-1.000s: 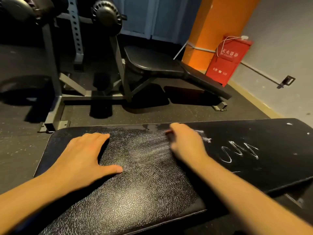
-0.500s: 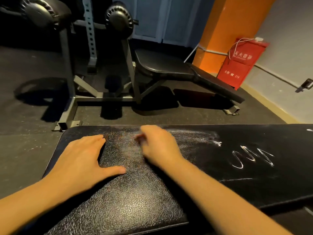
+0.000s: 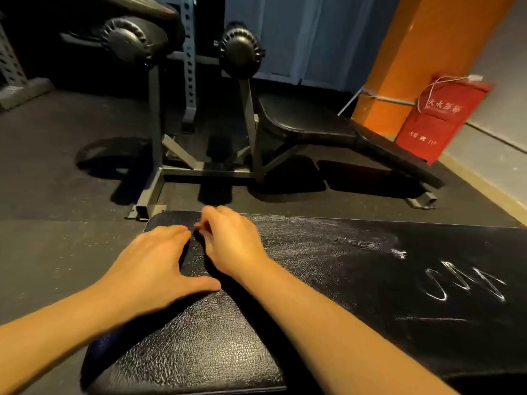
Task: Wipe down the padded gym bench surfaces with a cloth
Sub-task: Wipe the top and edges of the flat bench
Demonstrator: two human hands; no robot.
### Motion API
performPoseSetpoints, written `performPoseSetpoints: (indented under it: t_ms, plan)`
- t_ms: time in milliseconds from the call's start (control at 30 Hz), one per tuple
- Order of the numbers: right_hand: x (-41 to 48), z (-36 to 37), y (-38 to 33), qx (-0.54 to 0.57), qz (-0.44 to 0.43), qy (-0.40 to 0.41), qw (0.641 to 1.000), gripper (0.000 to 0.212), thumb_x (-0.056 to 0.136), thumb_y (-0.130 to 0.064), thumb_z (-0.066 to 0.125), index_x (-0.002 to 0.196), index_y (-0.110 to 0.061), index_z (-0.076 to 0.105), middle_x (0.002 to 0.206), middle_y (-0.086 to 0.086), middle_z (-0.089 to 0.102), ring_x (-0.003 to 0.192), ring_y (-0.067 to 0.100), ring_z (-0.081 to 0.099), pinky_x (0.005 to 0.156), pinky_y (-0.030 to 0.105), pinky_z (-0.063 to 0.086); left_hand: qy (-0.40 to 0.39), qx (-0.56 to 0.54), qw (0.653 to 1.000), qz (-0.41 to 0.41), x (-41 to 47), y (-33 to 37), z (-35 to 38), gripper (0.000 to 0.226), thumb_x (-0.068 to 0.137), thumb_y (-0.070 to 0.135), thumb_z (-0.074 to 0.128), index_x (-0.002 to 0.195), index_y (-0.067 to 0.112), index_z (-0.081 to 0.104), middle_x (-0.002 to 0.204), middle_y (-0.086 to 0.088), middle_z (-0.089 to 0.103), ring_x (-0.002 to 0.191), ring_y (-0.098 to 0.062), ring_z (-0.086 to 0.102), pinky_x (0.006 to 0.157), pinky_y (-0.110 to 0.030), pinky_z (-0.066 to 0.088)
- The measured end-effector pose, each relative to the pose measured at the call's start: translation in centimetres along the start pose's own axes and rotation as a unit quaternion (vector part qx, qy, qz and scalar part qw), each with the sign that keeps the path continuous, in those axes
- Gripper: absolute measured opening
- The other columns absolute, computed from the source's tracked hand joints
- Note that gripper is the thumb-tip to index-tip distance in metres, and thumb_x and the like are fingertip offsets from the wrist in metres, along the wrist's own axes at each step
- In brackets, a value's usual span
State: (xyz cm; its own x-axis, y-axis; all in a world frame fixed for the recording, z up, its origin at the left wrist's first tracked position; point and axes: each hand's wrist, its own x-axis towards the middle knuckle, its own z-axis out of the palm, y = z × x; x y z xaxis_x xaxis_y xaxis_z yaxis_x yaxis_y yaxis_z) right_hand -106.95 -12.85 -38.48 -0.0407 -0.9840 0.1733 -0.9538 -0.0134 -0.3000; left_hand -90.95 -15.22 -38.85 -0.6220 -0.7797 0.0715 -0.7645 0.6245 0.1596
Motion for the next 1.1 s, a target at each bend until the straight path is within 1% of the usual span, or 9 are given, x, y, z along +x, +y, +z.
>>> performPoseSetpoints:
  t_ms: [133, 267, 367, 567, 667, 800, 900, 1000, 1100]
  plan:
    - [-6.5, -4.8, 10.2, -0.083, 0.151, 0.023, 0.985, 0.007, 0.094, -0.029, 0.055, 0.098, -0.023, 0.055, 0.107, 0.002, 0.067, 0.102, 0.032, 0.062, 0.073, 0.041, 0.047, -0.05, 0.031, 0.998, -0.017, 0.0, 0.1, -0.8, 0.142, 0.045, 0.109, 0.018, 0.151, 0.02, 0.047, 0.16, 0.005, 0.041, 0.146, -0.015, 0.038, 0.12, -0.034, 0.03]
    - [-7.1, -9.2, 19.7, -0.171, 0.338, 0.08, 0.922, 0.018, 0.093, -0.021, 0.06, 0.108, -0.012, 0.058, 0.11, 0.018, 0.069, 0.101, 0.04, 0.065, 0.075, 0.042, 0.052, -0.038, 0.034, 0.999, 0.001, 0.4, 1.1, -0.9, 0.129, 0.056, 0.107, 0.031, 0.151, 0.022, 0.048, 0.161, 0.006, 0.039, 0.147, -0.014, 0.036, 0.12, -0.034, 0.028]
    - [-3.0, -5.3, 14.1, -0.141, 0.294, 0.101, 0.94, 0.021, 0.084, -0.016, 0.069, 0.102, -0.015, 0.059, 0.103, 0.011, 0.069, 0.093, 0.036, 0.068, 0.065, 0.036, 0.044, -0.034, 0.023, 0.999, 0.016, 1.0, 2.0, -0.3, 0.135, 0.051, 0.108, 0.024, 0.15, 0.021, 0.049, 0.158, 0.003, 0.044, 0.145, -0.017, 0.04, 0.12, -0.037, 0.031]
    - [-5.2, -1.9, 1.7, 0.004, 0.003, -0.008, 1.0, 0.01, 0.095, -0.022, 0.06, 0.105, -0.019, 0.059, 0.106, 0.006, 0.063, 0.096, 0.032, 0.062, 0.075, 0.043, 0.051, 0.003, 0.017, 0.999, 0.035, 1.3, 2.2, 0.6, 0.116, 0.056, 0.104, 0.034, 0.13, 0.021, 0.064, 0.135, 0.003, 0.064, 0.126, -0.02, 0.057, 0.106, -0.04, 0.047]
    - [-9.5, -6.0, 10.2, -0.094, 0.14, -0.005, 0.986, 0.005, 0.094, -0.028, 0.058, 0.096, -0.025, 0.054, 0.106, 0.002, 0.064, 0.099, 0.03, 0.063, 0.076, 0.041, 0.051, -0.015, 0.026, 0.999, 0.04, 1.5, 2.6, 0.4, 0.136, 0.051, 0.109, 0.027, 0.141, 0.012, 0.06, 0.145, -0.003, 0.059, 0.134, -0.025, 0.053, 0.112, -0.044, 0.043]
    - [-10.7, -10.9, 21.9, -0.178, 0.365, 0.097, 0.909, 0.014, 0.092, -0.022, 0.06, 0.104, -0.014, 0.057, 0.11, 0.016, 0.069, 0.101, 0.039, 0.065, 0.079, 0.043, 0.054, -0.019, -0.004, 0.998, 0.065, 1.7, 5.1, 0.1, 0.132, 0.051, 0.107, 0.027, 0.143, 0.017, 0.057, 0.146, 0.003, 0.057, 0.135, -0.02, 0.05, 0.113, -0.038, 0.04]
    - [-8.1, -8.6, 16.8, -0.146, 0.323, 0.103, 0.929, 0.017, 0.088, -0.016, 0.063, 0.104, -0.014, 0.06, 0.106, 0.013, 0.068, 0.097, 0.038, 0.068, 0.075, 0.04, 0.052, -0.043, -0.04, 0.994, 0.09, 2.7, 7.6, 0.6, 0.127, 0.054, 0.103, 0.027, 0.148, 0.021, 0.051, 0.153, 0.006, 0.049, 0.142, -0.016, 0.043, 0.118, -0.036, 0.034]
    - [-9.0, -5.8, 8.1, -0.067, 0.154, 0.013, 0.986, 0.011, 0.094, -0.019, 0.059, 0.104, -0.017, 0.06, 0.105, 0.01, 0.063, 0.094, 0.036, 0.064, 0.074, 0.042, 0.05, -0.041, -0.085, 0.991, 0.094, 4.3, 9.4, 1.7, 0.105, 0.065, 0.086, 0.036, 0.144, 0.019, 0.057, 0.151, 0.002, 0.052, 0.139, -0.019, 0.046, 0.116, -0.037, 0.036]
    - [-15.5, -7.0, 9.2, -0.047, 0.11, -0.016, 0.993, 0.011, 0.097, -0.025, 0.056, 0.106, -0.021, 0.057, 0.11, 0.005, 0.061, 0.1, 0.032, 0.06, 0.078, 0.045, 0.051, -0.041, -0.101, 0.988, 0.114, 4.8, 11.0, 2.2, 0.091, 0.072, 0.077, 0.044, 0.141, 0.02, 0.06, 0.149, 0.003, 0.053, 0.137, -0.02, 0.047, 0.114, -0.039, 0.038]
